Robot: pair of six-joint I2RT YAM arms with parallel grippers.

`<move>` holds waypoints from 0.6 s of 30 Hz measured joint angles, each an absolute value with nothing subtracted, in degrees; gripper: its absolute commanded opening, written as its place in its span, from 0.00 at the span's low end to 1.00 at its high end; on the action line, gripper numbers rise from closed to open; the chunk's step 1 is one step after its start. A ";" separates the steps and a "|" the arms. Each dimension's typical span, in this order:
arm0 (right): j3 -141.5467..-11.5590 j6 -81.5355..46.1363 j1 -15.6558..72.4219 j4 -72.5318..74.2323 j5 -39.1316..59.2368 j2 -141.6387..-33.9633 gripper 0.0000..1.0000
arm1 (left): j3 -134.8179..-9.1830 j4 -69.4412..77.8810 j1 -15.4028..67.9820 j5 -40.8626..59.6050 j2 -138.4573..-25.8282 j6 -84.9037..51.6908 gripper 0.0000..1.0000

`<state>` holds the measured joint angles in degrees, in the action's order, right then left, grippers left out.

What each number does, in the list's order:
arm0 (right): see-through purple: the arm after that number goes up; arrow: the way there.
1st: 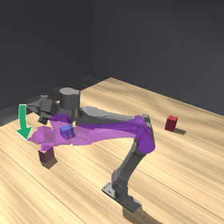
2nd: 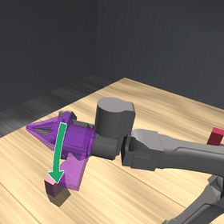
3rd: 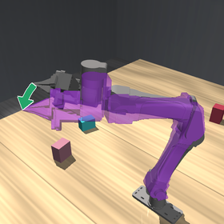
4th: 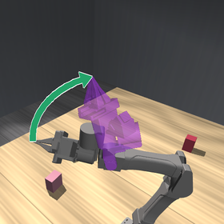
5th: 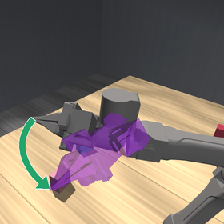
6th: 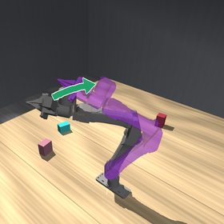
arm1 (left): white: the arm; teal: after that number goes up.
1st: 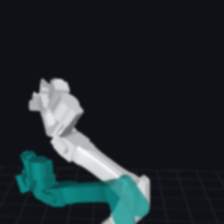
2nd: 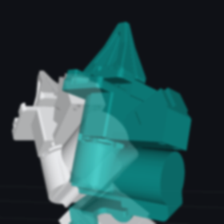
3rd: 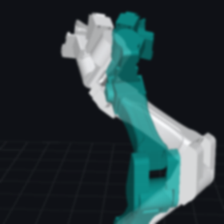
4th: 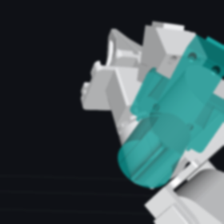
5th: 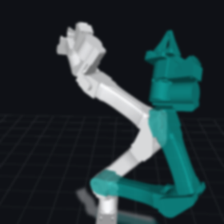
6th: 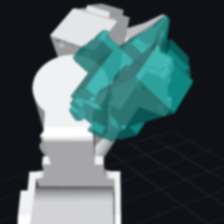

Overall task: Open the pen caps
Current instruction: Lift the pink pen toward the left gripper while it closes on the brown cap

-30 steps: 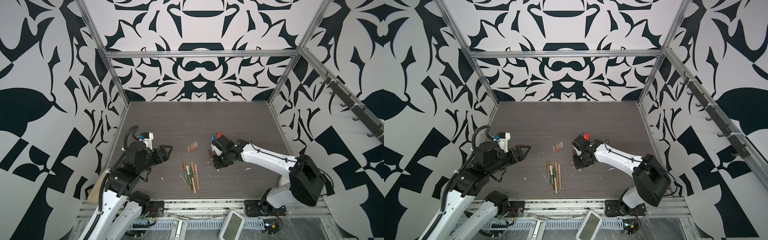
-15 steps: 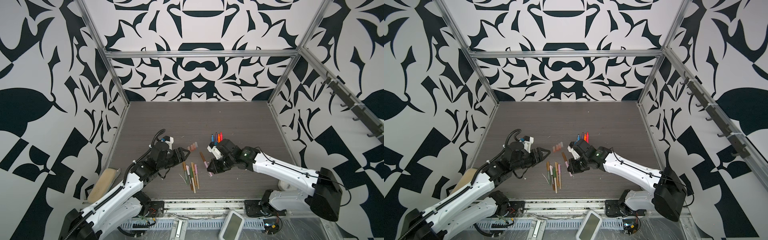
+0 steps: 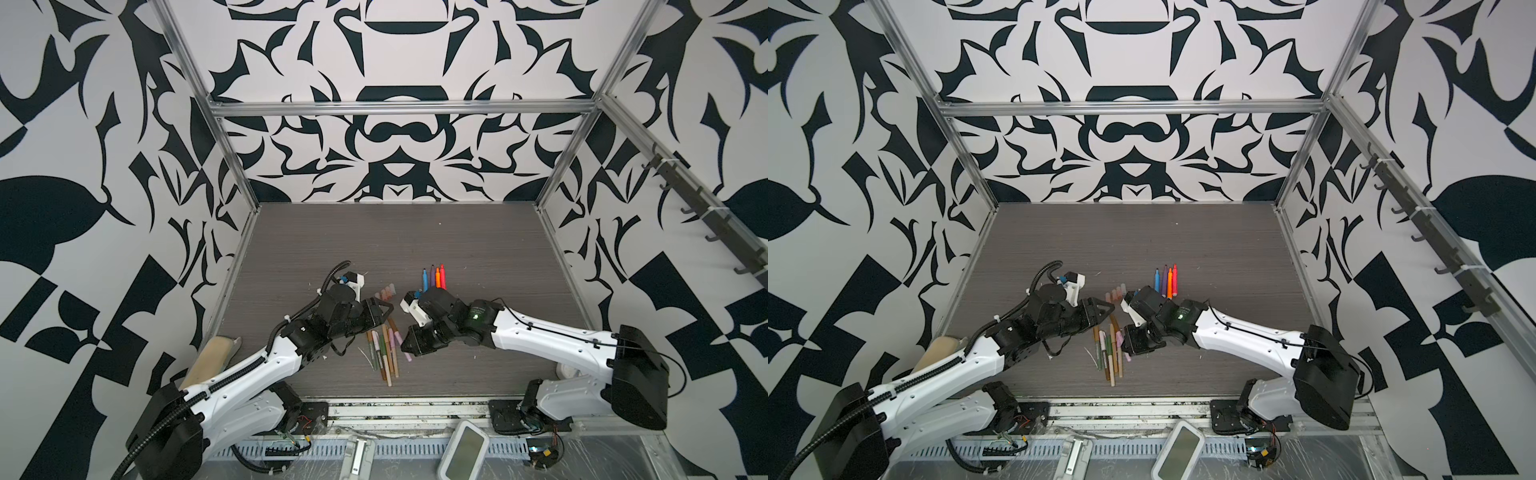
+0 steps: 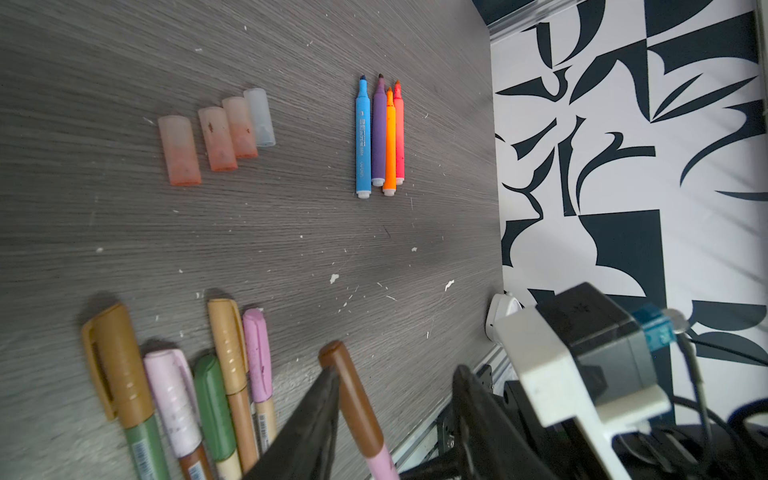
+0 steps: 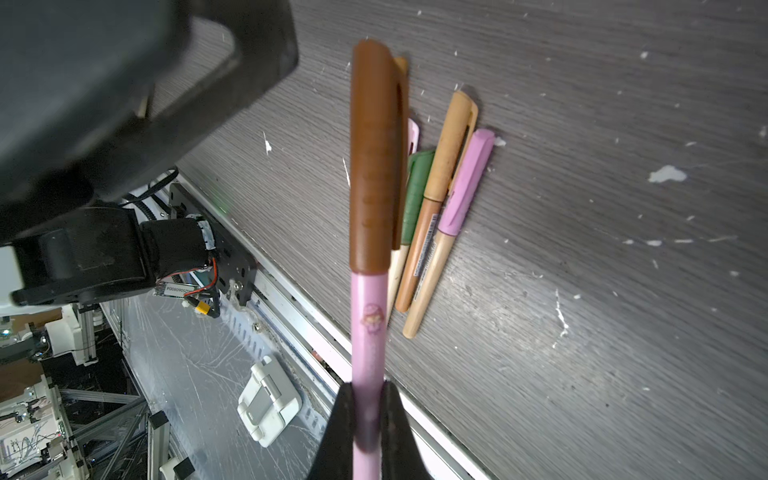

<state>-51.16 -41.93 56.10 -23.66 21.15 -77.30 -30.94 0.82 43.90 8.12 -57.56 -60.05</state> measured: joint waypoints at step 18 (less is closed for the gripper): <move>-51.57 -41.89 57.63 -21.47 20.21 -76.42 0.00 | -30.94 2.66 43.90 9.47 -62.37 -61.93 0.20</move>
